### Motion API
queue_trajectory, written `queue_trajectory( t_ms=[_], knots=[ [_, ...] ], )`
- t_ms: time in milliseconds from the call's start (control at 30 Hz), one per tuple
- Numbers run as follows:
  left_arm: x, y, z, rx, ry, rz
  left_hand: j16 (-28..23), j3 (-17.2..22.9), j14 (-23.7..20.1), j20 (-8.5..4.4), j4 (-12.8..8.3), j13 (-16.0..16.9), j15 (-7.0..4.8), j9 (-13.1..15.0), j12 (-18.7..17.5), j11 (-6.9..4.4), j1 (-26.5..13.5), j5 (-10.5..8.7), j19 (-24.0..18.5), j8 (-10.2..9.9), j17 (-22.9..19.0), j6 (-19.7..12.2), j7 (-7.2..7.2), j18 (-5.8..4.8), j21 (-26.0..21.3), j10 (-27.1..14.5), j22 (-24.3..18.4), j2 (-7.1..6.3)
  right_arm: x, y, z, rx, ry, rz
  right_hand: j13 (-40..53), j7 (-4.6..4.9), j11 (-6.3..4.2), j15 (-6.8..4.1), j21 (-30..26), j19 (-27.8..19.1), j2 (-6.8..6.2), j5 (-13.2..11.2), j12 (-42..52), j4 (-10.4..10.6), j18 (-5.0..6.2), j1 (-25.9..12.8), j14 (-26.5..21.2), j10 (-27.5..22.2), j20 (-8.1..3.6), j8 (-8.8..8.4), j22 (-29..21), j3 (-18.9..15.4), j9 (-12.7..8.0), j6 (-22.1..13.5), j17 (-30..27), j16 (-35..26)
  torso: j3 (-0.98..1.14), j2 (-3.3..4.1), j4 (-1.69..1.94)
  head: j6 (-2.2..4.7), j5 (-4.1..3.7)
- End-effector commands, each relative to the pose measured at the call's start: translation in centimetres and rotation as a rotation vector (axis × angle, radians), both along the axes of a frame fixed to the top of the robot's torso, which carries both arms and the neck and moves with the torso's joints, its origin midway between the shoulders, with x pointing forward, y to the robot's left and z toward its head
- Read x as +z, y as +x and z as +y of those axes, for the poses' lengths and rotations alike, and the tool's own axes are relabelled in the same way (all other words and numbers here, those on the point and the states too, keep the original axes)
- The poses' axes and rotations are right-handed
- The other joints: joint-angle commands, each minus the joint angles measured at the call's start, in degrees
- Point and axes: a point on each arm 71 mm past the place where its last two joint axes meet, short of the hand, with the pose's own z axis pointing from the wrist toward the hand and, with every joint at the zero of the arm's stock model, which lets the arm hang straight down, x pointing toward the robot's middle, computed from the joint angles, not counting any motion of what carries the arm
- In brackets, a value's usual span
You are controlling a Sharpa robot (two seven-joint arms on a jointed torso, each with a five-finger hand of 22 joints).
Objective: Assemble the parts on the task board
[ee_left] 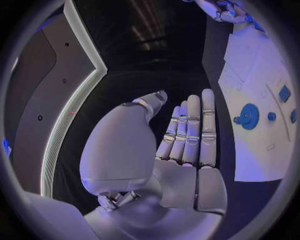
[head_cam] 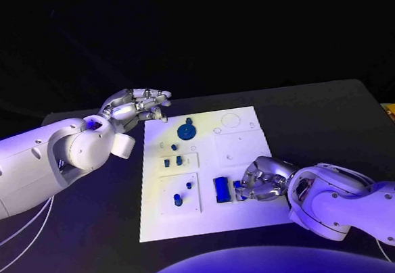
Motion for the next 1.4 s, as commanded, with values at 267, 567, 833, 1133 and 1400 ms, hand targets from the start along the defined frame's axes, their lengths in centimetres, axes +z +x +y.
queue_trajectory(
  t_ms=[267,567,833,1133,1400],
  knots=[
    [0.1,-0.1,-0.2,-0.013,-0.014,-0.004,0.03,-0.13,-0.18,-0.1,0.23,0.1,0.3,-0.1,0.34,0.14,-0.1,0.04,0.51,-0.08,-0.11,-0.41,-0.13,0.7,-0.3,-0.48,-0.13,0.38,-0.3,-0.1,0.0,0.015,-0.021,0.005,4.54,-0.03,0.08,-0.15,-0.21,5.48,-0.05,2.8,0.44,3.32,-0.07,-4.67,4.49,0.39,-0.3,-0.31,14.66,-3.75,-0.46,0.5,7.57,0.11,-0.01,-0.01,-0.01,0.0,-0.04],
    [0.1,-0.1,-0.1,-0.012,-0.014,-0.003,0.03,-0.13,-0.18,-0.1,0.23,0.1,0.3,-0.1,0.34,0.14,-0.1,0.04,0.51,-0.08,-0.11,-0.41,-0.13,0.7,-0.3,-0.48,-0.13,0.38,-0.2,-0.1,0.2,0.02,-0.015,-0.005,4.55,-0.05,0.07,-0.16,-0.32,5.44,-0.35,2.13,0.37,4.99,-0.04,-5.81,4.47,0.36,-0.3,-0.24,14.62,-6.67,-0.52,0.52,7.49,0.05,-0.02,0.0,0.01,0.0,-0.02],
    [0.1,0.0,-0.1,-0.011,-0.013,-0.003,0.04,-0.15,-0.18,-0.1,0.29,0.1,0.3,-0.1,0.35,0.15,-0.14,0.04,0.53,-0.08,-0.11,-0.41,-0.13,0.69,-0.33,-0.49,-0.14,0.4,-0.1,-0.2,-0.2,0.024,-0.014,-0.01,4.62,-0.1,0.04,-0.17,-0.25,5.46,-0.45,1.88,0.44,5.39,-0.06,-6.09,4.48,0.4,-0.31,-0.21,14.64,-7.81,-0.53,0.53,7.51,0.06,-0.02,-0.03,0.01,0.0,-0.04],
    [0.1,0.0,0.0,-0.007,-0.014,-0.007,0.04,-0.15,-0.18,-0.1,0.29,0.1,0.3,-0.1,0.35,0.15,-0.14,0.04,0.53,-0.08,-0.11,-0.41,-0.13,0.69,-0.33,-0.49,-0.14,0.4,0.3,-0.2,-1.3,0.013,0.033,-0.044,4.56,-0.09,0.01,-0.23,-0.66,5.31,-0.07,-0.1,0.23,3.61,0.03,-1.8,4.44,0.28,-0.37,-0.4,14.52,-8.78,-0.71,-0.01,7.36,-0.04,-0.01,-0.15,-0.05,0.0,0.01],
    [0.1,0.5,0.2,0.035,-0.026,-0.033,-0.05,-0.31,-0.45,-0.05,0.69,0.16,0.3,-0.05,0.55,-0.02,-0.4,-0.01,0.43,0.09,-0.17,-0.16,-0.45,0.66,-0.69,-0.34,-0.32,0.45,2.9,1.4,-2.3,-0.016,0.391,-0.088,-2.16,2.66,2.4,1.72,-12.32,0.75,0.59,0.64,-10.57,1.64,2.46,3.6,2.39,-6.26,1.16,-4.56,11.01,-8.83,-2.65,-5.81,-0.03,-4.87,-0.39,-1.05,-0.19,0.0,-0.58]
  ],
)
